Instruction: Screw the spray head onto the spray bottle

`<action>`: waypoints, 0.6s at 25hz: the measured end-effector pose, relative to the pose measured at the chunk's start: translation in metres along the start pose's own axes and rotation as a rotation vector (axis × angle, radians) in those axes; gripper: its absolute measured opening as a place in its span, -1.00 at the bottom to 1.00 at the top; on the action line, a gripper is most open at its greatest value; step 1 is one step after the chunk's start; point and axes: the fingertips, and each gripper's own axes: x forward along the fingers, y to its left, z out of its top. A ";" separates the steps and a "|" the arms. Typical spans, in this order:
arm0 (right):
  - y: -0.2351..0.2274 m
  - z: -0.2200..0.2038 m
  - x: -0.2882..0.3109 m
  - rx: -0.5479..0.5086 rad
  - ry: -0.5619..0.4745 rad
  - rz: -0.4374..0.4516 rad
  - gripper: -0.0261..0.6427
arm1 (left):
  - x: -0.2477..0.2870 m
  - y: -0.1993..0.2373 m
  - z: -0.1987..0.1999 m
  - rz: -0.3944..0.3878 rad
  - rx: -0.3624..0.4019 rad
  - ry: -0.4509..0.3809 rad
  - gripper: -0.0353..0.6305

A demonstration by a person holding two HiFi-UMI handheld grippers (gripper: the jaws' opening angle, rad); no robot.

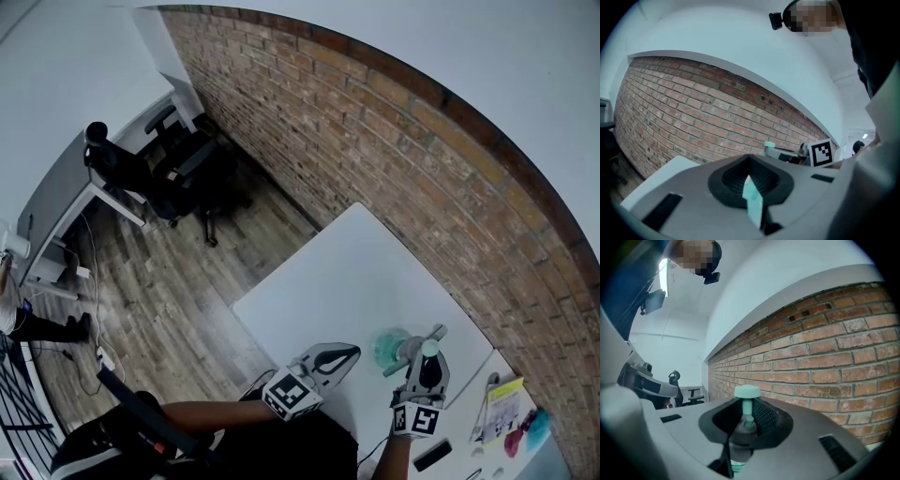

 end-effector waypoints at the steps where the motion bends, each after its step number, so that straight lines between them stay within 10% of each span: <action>1: 0.000 -0.001 -0.001 -0.001 0.000 0.000 -0.72 | 0.000 0.000 0.000 -0.004 0.001 0.003 -0.90; 15: 0.006 -0.011 -0.007 0.007 -0.038 0.023 -0.72 | 0.007 0.003 -0.005 -0.006 -0.005 0.024 -0.90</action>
